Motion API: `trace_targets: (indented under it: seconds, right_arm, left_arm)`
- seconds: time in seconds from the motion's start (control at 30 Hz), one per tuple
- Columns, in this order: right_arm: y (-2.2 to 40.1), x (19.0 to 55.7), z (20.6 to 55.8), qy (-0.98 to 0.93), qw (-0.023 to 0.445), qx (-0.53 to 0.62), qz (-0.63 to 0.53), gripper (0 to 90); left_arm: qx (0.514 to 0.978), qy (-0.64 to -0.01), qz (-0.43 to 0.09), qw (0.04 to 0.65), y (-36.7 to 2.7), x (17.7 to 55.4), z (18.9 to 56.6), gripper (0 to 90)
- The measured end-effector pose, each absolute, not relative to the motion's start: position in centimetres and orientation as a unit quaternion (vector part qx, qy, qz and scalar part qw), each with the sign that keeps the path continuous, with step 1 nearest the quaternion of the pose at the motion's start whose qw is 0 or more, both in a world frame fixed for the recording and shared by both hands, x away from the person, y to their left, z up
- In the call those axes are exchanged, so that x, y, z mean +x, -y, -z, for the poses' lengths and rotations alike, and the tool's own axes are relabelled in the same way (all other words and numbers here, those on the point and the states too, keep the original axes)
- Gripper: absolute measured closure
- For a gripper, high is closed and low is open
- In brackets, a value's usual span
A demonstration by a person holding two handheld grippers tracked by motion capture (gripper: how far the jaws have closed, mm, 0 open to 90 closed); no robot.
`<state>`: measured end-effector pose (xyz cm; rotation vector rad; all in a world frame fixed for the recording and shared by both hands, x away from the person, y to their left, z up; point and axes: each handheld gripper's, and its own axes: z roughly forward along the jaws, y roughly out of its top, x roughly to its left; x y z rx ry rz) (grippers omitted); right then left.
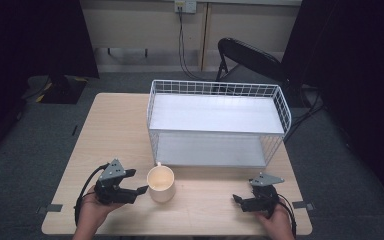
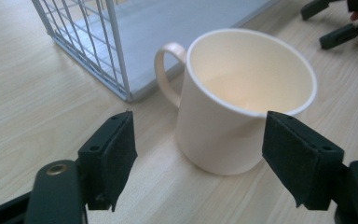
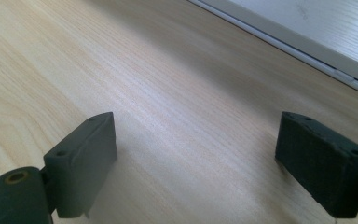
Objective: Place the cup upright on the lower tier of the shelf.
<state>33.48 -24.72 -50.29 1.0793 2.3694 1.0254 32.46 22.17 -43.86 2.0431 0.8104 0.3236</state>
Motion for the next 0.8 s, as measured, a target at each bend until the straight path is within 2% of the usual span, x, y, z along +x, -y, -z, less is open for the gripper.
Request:
trace_targets:
  seconds: [0.47,0.7,0.8]
  right_arm:
    - [24.7,33.5,50.3,-0.834,0.171,0.381,-0.361,12.0]
    - [24.7,33.5,50.3,-0.834,0.171,0.381,-0.361,12.0]
    - [24.7,33.5,50.3,-0.834,0.171,0.382,-0.361,12.0]
  left_arm:
    - [0.796,-0.348,-0.155,0.470,-21.2,32.7,42.6,31.9]
    - [0.797,-0.354,-0.168,0.459,-20.0,33.2,43.3,38.7]
    - [0.798,-0.352,-0.175,0.457,-19.6,33.3,43.5,45.0]
